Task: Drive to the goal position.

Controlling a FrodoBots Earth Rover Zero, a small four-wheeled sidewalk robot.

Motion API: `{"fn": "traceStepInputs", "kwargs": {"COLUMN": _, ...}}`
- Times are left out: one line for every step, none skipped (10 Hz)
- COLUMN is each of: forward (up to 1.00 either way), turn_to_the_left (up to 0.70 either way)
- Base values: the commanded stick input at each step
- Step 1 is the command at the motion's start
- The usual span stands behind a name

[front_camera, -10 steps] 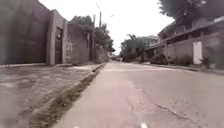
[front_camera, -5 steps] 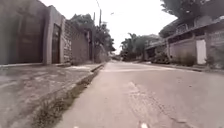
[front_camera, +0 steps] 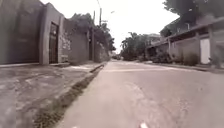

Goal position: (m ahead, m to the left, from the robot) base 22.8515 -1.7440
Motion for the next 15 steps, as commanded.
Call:
{"fn": "traceStepInputs", "kwargs": {"forward": 0.7, "turn_to_the_left": 0.0}}
{"fn": "traceStepInputs", "kwargs": {"forward": 0.7, "turn_to_the_left": 0.0}}
{"fn": "traceStepInputs", "kwargs": {"forward": 0.7, "turn_to_the_left": 0.0}}
{"fn": "traceStepInputs", "kwargs": {"forward": 0.7, "turn_to_the_left": 0.0}}
{"fn": "traceStepInputs", "kwargs": {"forward": 0.7, "turn_to_the_left": 0.0}}
{"fn": "traceStepInputs", "kwargs": {"forward": 0.7, "turn_to_the_left": 0.0}}
{"fn": "traceStepInputs", "kwargs": {"forward": 0.7, "turn_to_the_left": 0.0}}
{"fn": "traceStepInputs", "kwargs": {"forward": 0.7, "turn_to_the_left": -0.01}}
{"fn": "traceStepInputs", "kwargs": {"forward": 0.7, "turn_to_the_left": -0.02}}
{"fn": "traceStepInputs", "kwargs": {"forward": 0.7, "turn_to_the_left": -0.02}}
{"fn": "traceStepInputs", "kwargs": {"forward": 0.7, "turn_to_the_left": -0.02}}
{"fn": "traceStepInputs", "kwargs": {"forward": 0.7, "turn_to_the_left": -0.02}}
{"fn": "traceStepInputs", "kwargs": {"forward": 0.7, "turn_to_the_left": -0.03}}
{"fn": "traceStepInputs", "kwargs": {"forward": 0.7, "turn_to_the_left": -0.03}}
{"fn": "traceStepInputs", "kwargs": {"forward": 0.7, "turn_to_the_left": -0.02}}
